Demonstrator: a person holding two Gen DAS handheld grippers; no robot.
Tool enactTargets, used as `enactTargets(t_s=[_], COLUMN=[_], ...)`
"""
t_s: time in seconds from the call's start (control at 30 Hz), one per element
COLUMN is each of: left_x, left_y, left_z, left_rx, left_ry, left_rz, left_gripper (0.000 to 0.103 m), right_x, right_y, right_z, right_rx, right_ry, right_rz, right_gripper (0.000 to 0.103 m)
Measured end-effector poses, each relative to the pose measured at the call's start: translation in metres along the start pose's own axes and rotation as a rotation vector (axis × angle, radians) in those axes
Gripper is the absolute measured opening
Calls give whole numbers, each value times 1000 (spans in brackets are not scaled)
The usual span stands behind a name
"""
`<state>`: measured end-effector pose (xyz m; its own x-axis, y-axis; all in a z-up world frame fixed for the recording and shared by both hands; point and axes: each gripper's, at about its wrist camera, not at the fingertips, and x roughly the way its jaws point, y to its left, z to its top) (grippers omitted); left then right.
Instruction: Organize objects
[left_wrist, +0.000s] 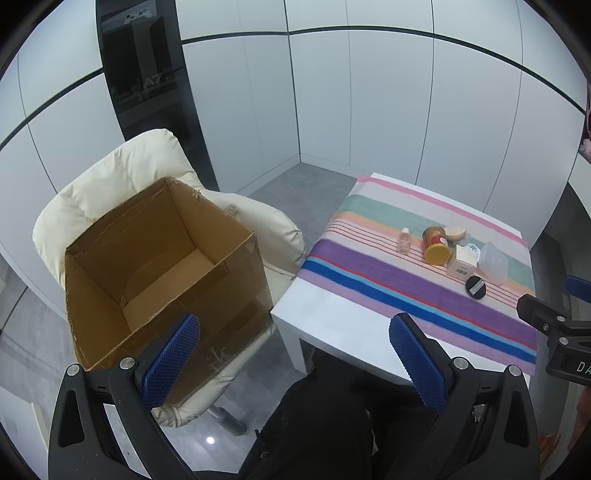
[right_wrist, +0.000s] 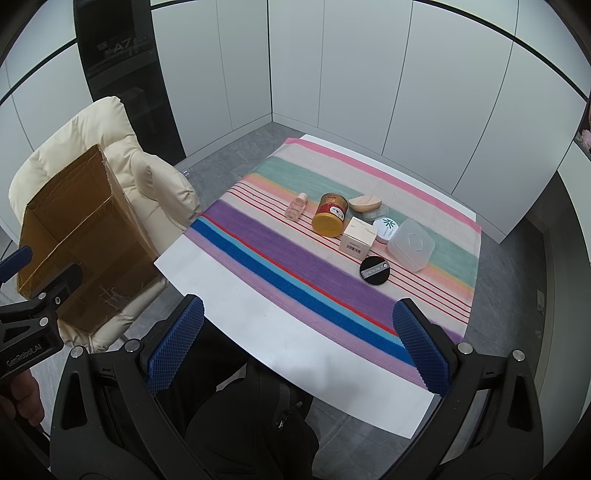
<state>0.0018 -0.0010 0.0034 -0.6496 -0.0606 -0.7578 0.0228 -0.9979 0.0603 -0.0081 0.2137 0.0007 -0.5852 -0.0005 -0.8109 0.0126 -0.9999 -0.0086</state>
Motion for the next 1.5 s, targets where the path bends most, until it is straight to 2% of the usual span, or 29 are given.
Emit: enactTargets(t_s=[0.57, 0.93, 1.13, 1.23, 1.5], left_x=[1, 1, 2, 2, 3], left_y=[-3, -2, -2, -4, -18], left_z=[-1, -1, 0, 0, 4], left_rx=[3, -30, -4, -6, 13], left_ry=[7, 0, 0, -6, -9], left_rz=[7, -21, 4, -10, -35], left_gripper=[103, 103, 103, 103, 103], right_x=[1, 1, 2, 1, -3], right_y=[1, 1, 1, 0, -22], right_z=[-1, -1, -2, -1, -11], right_rx=[-1, -1, -2, -2, 37], right_ry=[-1, -1, -2, 0, 11], right_rz=[0, -1, -1, -7, -27], right_gripper=[103, 103, 103, 103, 103])
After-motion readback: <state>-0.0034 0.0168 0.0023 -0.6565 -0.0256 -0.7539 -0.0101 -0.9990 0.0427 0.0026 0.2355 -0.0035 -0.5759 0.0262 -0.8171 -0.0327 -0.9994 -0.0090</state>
